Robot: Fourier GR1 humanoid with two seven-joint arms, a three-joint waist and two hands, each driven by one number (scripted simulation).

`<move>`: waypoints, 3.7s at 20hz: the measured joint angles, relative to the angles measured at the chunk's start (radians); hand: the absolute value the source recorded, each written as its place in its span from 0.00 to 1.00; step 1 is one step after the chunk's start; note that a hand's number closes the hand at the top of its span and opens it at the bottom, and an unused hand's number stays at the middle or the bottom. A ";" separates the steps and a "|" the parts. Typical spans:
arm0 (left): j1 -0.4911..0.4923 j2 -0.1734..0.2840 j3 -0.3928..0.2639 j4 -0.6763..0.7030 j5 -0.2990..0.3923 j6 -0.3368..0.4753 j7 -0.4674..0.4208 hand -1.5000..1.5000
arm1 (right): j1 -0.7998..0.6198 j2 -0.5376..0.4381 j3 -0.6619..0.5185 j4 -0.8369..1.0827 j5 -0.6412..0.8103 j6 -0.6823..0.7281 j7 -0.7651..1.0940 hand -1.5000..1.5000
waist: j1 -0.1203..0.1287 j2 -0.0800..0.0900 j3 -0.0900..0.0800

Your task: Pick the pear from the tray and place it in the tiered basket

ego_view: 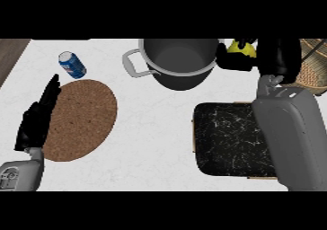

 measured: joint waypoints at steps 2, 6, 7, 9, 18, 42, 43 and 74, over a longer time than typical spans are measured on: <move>0.013 0.001 0.001 -0.007 0.001 -0.004 -0.009 0.50 | -0.031 -0.047 -0.017 0.012 0.021 0.023 0.001 1.00 | 0.002 0.000 0.000; 0.022 0.000 0.002 -0.013 -0.004 -0.010 -0.011 0.50 | -0.091 -0.113 -0.061 0.040 0.006 0.101 -0.004 1.00 | 0.003 0.001 0.000; 0.013 -0.003 0.002 -0.014 -0.003 -0.011 -0.002 0.50 | -0.105 -0.127 -0.084 0.066 -0.013 0.103 -0.027 1.00 | 0.004 0.002 0.000; 0.012 -0.009 -0.007 -0.028 -0.012 -0.007 0.010 0.50 | -0.129 -0.149 -0.124 0.102 -0.052 0.108 -0.065 1.00 | 0.005 0.002 0.000; 0.004 -0.009 0.002 -0.021 -0.013 -0.019 0.001 0.50 | -0.197 -0.292 -0.166 0.361 -0.020 0.071 -0.260 1.00 | 0.013 0.006 0.000; -0.021 -0.036 -0.015 -0.019 -0.033 -0.021 0.009 0.50 | -0.367 -0.558 -0.264 1.093 0.097 -0.109 -0.698 1.00 | 0.035 0.009 -0.006; -0.016 -0.031 -0.011 -0.027 -0.028 -0.027 0.010 0.50 | -0.359 -0.557 -0.274 1.107 0.087 -0.107 -0.711 1.00 | 0.036 0.007 -0.008; 0.023 -0.029 0.018 -0.042 -0.029 -0.027 0.009 0.50 | -0.246 -0.832 -0.653 1.214 -0.317 0.054 -0.769 0.00 | 0.004 0.004 0.001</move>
